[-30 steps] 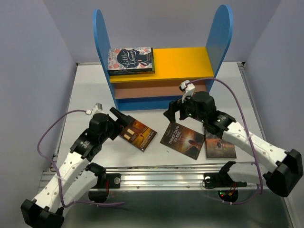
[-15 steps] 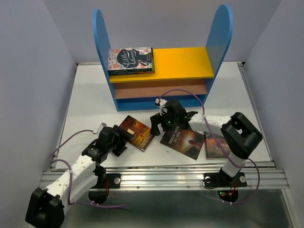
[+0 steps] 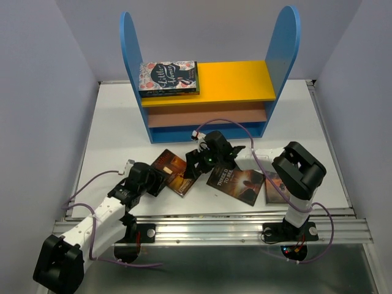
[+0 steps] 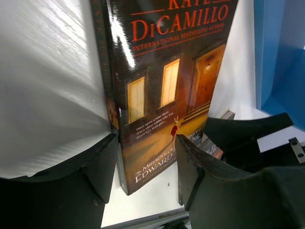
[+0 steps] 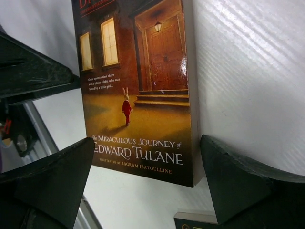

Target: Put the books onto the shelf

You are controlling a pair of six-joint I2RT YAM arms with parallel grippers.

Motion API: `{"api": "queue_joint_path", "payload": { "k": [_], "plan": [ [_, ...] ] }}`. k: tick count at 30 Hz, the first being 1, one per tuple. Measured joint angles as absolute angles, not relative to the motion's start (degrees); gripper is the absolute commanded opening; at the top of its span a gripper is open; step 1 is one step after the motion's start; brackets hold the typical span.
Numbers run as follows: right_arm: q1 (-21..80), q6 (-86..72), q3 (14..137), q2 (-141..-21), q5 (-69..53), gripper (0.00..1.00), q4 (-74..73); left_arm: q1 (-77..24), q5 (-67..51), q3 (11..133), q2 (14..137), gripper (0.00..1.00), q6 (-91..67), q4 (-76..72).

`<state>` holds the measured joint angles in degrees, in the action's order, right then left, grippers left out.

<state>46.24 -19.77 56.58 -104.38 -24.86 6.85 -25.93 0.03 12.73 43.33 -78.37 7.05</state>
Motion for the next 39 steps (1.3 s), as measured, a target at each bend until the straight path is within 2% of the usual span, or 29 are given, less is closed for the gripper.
{"api": "queue_joint_path", "payload": {
  "k": [6, 11, 19, 24, 28, 30, 33, 34, 36, 39],
  "plan": [
    [46.1, -26.0, 58.0, -104.4, -27.6, 0.93, 5.5, -25.9, 1.6, 12.7, 44.9, 0.57, -80.1, 7.4],
    [45.7, -30.0, 60.1, -103.7, -27.6, 0.83, 5.1, -25.9, 2.0, 12.6, 46.7, 0.54, -80.9, 7.0],
    [45.2, -35.1, 60.9, -102.5, -30.7, 0.6, 8.2, -25.8, 1.2, 12.6, 50.1, 0.52, -81.6, 3.6],
    [45.5, -35.9, 60.5, -102.5, -33.7, 0.56, 8.3, -25.8, 0.9, 12.6, 50.3, 0.51, -81.6, 3.2],
    [45.6, -35.5, 59.0, -102.5, -33.5, 0.41, 7.9, -25.8, 0.9, 12.3, 49.8, 0.51, -82.0, 3.2],
    [45.8, -35.1, 58.9, -102.5, -32.6, 0.38, 6.8, -25.8, 0.9, 12.2, 49.6, 0.51, -82.0, 3.2],
    [46.2, -34.0, 59.2, -102.5, -29.5, 0.18, 4.6, -25.8, 0.9, 12.1, 49.3, 0.51, -82.2, 3.2],
    [46.4, -33.5, 59.4, -102.5, -28.0, 0.01, 3.1, -25.8, 0.9, 12.1, 49.3, 0.52, -82.2, 3.2],
    [46.6, -33.1, 59.7, -102.5, -26.1, 0.01, 1.2, -25.8, 0.8, 12.0, 49.3, 0.53, -82.2, 3.2],
    [46.7, -32.7, 59.9, -102.5, -24.6, 0.01, -0.3, -25.8, -0.3, 12.0, 48.6, 0.67, -82.0, 3.3]
  ]
}}
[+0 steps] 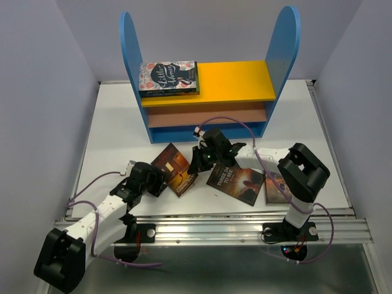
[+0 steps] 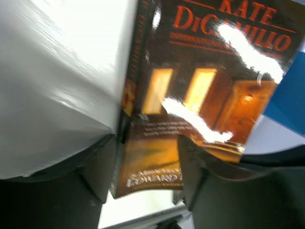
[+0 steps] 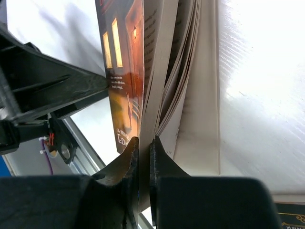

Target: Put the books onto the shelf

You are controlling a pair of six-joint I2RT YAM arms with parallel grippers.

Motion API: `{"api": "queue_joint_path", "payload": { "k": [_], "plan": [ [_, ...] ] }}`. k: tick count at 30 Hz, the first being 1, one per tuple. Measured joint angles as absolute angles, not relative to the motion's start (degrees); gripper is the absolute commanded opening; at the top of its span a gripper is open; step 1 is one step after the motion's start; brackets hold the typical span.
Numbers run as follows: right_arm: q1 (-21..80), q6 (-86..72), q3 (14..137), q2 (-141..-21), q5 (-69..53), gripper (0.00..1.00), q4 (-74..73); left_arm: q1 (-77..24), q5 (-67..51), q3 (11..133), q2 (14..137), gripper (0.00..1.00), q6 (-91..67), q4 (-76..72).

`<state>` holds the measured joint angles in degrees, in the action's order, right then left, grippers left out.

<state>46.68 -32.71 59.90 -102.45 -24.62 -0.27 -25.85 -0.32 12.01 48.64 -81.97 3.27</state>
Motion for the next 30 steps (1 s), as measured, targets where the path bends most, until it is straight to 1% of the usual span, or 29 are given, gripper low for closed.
{"api": "queue_joint_path", "payload": {
  "k": [1, 3, 4, 5, 10, 13, 21, 23, 25, 26, 30],
  "plan": [
    [46.8, -32.6, 59.9, -102.3, -24.1, 0.01, -0.7, -25.9, -0.9, 12.0, 47.9, 0.77, -81.7, 3.3],
    [47.0, -32.5, 59.9, -101.5, -22.9, 0.01, -1.5, -25.9, -1.9, 12.0, 46.0, 0.87, -81.1, 3.3],
    [47.4, -32.4, 59.9, -100.4, -22.3, 0.01, -2.0, -25.9, -2.7, 12.0, 44.3, 0.97, -80.3, 3.0],
    [47.4, -32.2, 59.9, -99.2, -21.9, 0.01, -2.4, -25.9, -3.6, 11.8, 42.6, 0.99, -79.5, 2.7],
    [47.4, -31.9, 59.9, -93.7, -21.9, 0.01, -3.5, -25.9, -8.0, 11.2, 35.3, 0.99, -76.5, 0.2],
    [47.4, -31.7, 59.9, -90.8, -22.6, 0.01, -3.6, -25.9, -10.6, 11.2, 33.0, 0.99, -74.3, -1.0],
    [47.5, -30.4, 59.9, -80.9, -24.1, 0.01, -5.6, -25.9, -17.1, 11.7, 32.0, 0.99, -67.9, -6.7],
    [47.4, -29.8, 60.0, -77.6, -23.6, 0.01, -6.1, -25.9, -18.4, 13.2, 32.0, 0.94, -66.3, -8.5],
    [47.4, -29.5, 60.6, -76.1, -23.4, 0.01, -6.5, -25.9, -18.9, 14.8, 32.0, 0.84, -64.9, -9.8],
    [47.4, -29.5, 61.1, -75.4, -23.4, 0.01, -6.5, -25.9, -19.0, 15.3, 31.9, 0.82, -64.5, -10.4],
    [47.3, -29.8, 62.0, -74.6, -24.2, 0.01, -6.4, -25.9, -20.4, 16.1, 31.4, 0.8, -63.2, -15.1]
  ]
}}
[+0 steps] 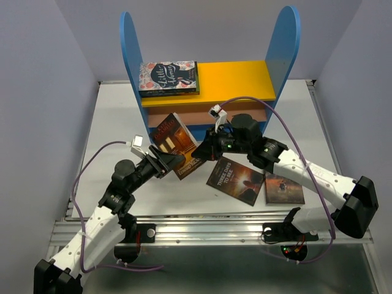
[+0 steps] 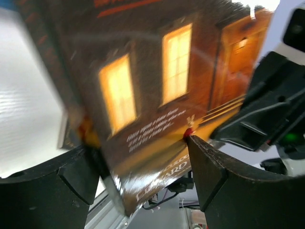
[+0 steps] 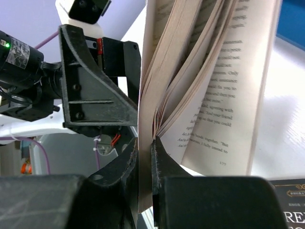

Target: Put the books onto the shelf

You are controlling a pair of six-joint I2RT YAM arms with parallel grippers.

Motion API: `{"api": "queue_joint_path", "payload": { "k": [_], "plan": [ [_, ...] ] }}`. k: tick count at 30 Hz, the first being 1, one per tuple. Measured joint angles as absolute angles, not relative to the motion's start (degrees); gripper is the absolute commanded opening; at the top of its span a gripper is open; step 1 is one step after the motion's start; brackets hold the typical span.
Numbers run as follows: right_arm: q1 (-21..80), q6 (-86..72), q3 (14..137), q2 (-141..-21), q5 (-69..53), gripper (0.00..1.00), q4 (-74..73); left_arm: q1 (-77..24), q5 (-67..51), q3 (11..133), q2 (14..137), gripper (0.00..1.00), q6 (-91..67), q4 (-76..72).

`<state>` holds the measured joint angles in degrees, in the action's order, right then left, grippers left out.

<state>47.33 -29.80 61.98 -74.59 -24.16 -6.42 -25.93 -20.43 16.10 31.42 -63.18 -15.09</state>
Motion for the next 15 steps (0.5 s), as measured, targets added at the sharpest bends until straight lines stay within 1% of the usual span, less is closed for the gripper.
{"api": "queue_joint_path", "payload": {
  "k": [1, 3, 4, 6, 7, 11, 12, 13, 14, 15],
  "plan": [
    [47.4, -29.9, 62.1, -74.6, -24.4, 0.01, -6.4, -25.9, -21.0, 16.1, 31.3, 0.75, -63.0, -16.3],
    [47.4, -30.3, 62.2, -74.6, -25.1, 0.01, -6.4, -25.9, -22.0, 16.1, 31.3, 0.7, -62.8, -19.1],
    [47.4, -30.4, 62.3, -74.6, -25.2, 0.01, -6.4, -25.9, -22.2, 16.1, 31.3, 0.58, -62.8, -19.6],
    [47.3, -30.5, 62.8, -74.6, -25.3, 0.01, -6.5, -25.9, -22.4, 16.1, 31.3, 0.46, -62.8, -20.8],
    [47.3, -30.7, 63.1, -74.6, -25.2, 0.01, -6.5, -25.9, -22.4, 16.1, 31.3, 0.35, -62.8, -21.1],
    [46.6, -31.4, 63.3, -74.6, -24.1, 0.01, -7.1, -25.9, -22.7, 16.1, 30.5, 0.22, -62.5, -23.2],
    [46.5, -31.5, 63.3, -74.6, -23.9, 0.01, -7.1, -25.9, -22.7, 16.1, 30.3, 0.15, -62.4, -23.4],
    [46.5, -31.7, 63.3, -74.6, -23.6, 0.02, -7.2, -25.9, -22.6, 16.1, 29.9, 0.03, -62.4, -23.5],
    [46.5, -31.8, 63.3, -74.6, -23.2, 0.38, -7.3, -25.9, -22.6, 16.1, 29.6, 0.0, -62.3, -23.5],
    [46.5, -31.8, 63.4, -74.6, -22.4, 0.62, -7.6, -25.9, -22.5, 16.1, 29.6, 0.0, -62.3, -23.4]
  ]
}}
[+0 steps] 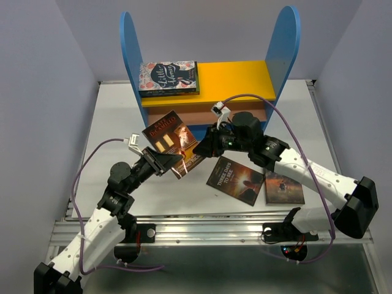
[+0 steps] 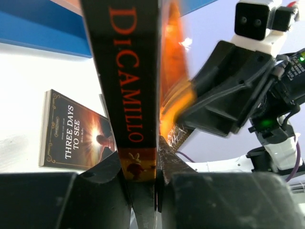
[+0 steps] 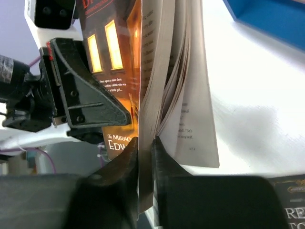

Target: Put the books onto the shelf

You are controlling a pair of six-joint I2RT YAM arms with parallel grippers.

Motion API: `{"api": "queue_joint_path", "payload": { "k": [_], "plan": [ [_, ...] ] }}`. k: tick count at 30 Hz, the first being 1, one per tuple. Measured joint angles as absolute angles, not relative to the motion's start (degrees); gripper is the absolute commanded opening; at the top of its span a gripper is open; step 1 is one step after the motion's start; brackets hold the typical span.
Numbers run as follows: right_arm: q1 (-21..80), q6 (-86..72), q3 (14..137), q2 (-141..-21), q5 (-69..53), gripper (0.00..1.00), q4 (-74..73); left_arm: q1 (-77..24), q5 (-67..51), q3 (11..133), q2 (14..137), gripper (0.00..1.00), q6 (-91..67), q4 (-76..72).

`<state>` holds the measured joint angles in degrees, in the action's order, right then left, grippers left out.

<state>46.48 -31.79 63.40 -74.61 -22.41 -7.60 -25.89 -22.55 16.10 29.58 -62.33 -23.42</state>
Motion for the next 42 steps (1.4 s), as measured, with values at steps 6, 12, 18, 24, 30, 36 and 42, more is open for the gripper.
{"api": "queue_joint_path", "payload": {
  "k": [6, 12, 18, 24, 30, 36, 42],
  "plan": [
    [46.5, -29.6, 64.4, -73.0, -8.6, 1.0, -12.3, -25.9, -21.8, 16.4, 29.9, 0.0, -62.7, -22.4],
    [46.5, -27.8, 64.3, -66.4, 6.9, 1.0, -15.6, -27.2, -19.0, 27.4, 37.0, 0.0, -59.9, -18.9],
    [46.5, -27.0, 63.9, -61.5, 20.1, 1.0, -16.5, -30.7, -15.7, 45.7, 47.1, 0.0, -54.6, -19.4],
    [46.5, -26.9, 63.0, -61.8, 24.7, 1.0, -18.0, -32.3, -5.3, 64.6, 60.9, 0.0, -52.9, -17.5],
    [46.5, -26.7, 63.1, -62.6, 26.6, 1.0, -18.0, -32.7, 10.3, 76.7, 74.8, 0.0, -58.3, -13.9],
    [46.3, -25.7, 64.7, -65.1, 27.0, 1.0, -18.3, -34.3, 21.1, 82.5, 83.7, 0.07, -65.6, -7.1],
    [45.3, -24.9, 66.4, -66.7, 27.0, 1.0, -18.5, -37.1, 30.7, 85.8, 86.6, 0.66, -73.9, 0.2]
  ]
}}
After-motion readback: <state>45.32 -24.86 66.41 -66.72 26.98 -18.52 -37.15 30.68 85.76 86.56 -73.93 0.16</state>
